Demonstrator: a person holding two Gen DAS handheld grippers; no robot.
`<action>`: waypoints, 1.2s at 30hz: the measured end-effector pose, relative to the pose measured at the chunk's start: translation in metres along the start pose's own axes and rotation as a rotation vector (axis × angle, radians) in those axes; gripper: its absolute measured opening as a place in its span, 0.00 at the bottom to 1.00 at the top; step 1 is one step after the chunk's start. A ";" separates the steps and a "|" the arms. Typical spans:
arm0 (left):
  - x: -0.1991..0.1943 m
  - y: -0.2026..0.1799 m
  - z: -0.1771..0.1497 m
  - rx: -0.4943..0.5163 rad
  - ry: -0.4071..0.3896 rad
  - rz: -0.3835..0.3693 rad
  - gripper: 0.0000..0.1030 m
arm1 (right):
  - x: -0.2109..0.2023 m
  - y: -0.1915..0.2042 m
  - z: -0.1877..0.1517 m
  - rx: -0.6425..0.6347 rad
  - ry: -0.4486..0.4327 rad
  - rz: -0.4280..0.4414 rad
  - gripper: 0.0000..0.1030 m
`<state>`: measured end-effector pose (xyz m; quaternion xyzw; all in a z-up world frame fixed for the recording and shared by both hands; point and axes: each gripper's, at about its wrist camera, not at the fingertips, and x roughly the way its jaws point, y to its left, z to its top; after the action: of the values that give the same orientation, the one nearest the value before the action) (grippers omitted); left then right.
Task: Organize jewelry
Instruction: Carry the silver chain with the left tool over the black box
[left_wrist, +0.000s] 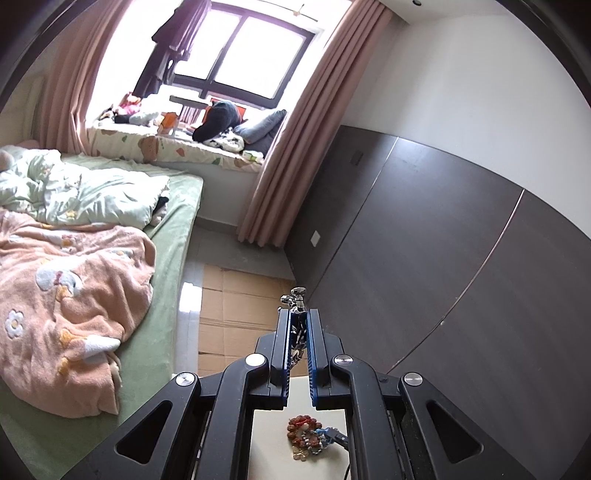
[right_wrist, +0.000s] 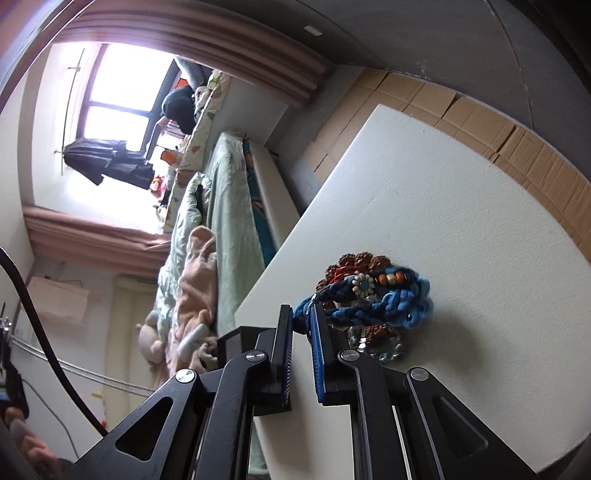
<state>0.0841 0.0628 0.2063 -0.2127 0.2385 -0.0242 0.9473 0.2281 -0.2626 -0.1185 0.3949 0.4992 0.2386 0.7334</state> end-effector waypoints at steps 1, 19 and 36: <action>0.003 0.002 -0.002 -0.006 0.006 0.000 0.07 | 0.003 0.001 -0.001 -0.001 0.012 -0.002 0.11; 0.031 0.027 -0.020 -0.059 0.079 -0.018 0.07 | 0.050 -0.011 -0.018 0.008 0.193 -0.133 0.12; 0.042 0.033 -0.029 -0.064 0.108 -0.007 0.07 | 0.033 0.043 -0.026 -0.103 0.117 0.127 0.06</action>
<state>0.1060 0.0757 0.1512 -0.2420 0.2892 -0.0314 0.9257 0.2192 -0.2046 -0.1064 0.3728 0.5021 0.3327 0.7058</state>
